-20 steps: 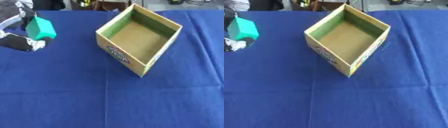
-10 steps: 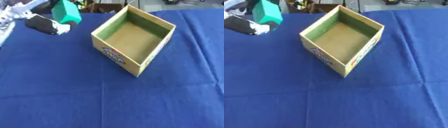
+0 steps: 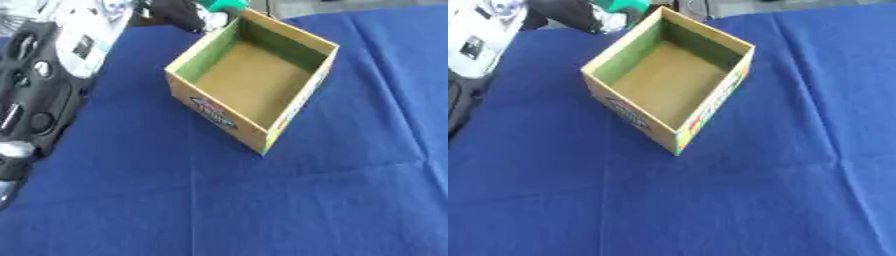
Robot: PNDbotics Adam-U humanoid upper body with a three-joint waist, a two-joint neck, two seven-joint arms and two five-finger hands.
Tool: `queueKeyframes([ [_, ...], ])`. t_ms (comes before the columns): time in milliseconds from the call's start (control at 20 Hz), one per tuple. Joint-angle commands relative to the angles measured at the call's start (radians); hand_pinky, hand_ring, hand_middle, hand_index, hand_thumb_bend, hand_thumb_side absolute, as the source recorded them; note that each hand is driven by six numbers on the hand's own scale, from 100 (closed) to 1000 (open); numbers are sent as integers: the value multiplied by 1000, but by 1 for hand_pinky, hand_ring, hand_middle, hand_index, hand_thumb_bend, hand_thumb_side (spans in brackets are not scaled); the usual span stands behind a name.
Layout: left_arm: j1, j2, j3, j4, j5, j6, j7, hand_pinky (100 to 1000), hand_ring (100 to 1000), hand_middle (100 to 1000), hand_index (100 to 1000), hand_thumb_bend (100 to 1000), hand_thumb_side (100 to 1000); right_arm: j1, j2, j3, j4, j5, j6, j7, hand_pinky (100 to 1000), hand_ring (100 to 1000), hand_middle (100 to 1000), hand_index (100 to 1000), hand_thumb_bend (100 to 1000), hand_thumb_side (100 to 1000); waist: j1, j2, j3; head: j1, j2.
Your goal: Pick up objects on the table and place them in the box.
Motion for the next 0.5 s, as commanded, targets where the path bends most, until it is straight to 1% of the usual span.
queueKeyframes([
  [50, -48, -43, 36, 72, -53, -15, 47, 282, 363, 379, 552, 100, 595, -29, -20, 4, -14, -14, -10, 6, 795, 789, 533, 697, 114, 785, -1, -14, -18, 23, -18],
  [300, -59, -110, 85, 195, -129, -50, 122, 282, 359, 372, 547, 100, 603, -59, -17, 15, -14, -25, -18, 17, 795, 790, 532, 698, 120, 788, 5, 5, -66, 55, -28],
  [400, -57, -129, 86, 244, -159, -66, 153, 295, 371, 386, 555, 100, 606, -67, -12, 19, -14, -30, -20, 22, 796, 790, 532, 698, 123, 785, 6, 10, -83, 64, -35],
  [500, -56, -144, 74, 295, -190, -79, 184, 303, 389, 393, 566, 100, 604, -71, -8, 21, -14, -34, -22, 25, 796, 790, 532, 698, 122, 782, 6, 13, -94, 70, -40],
])
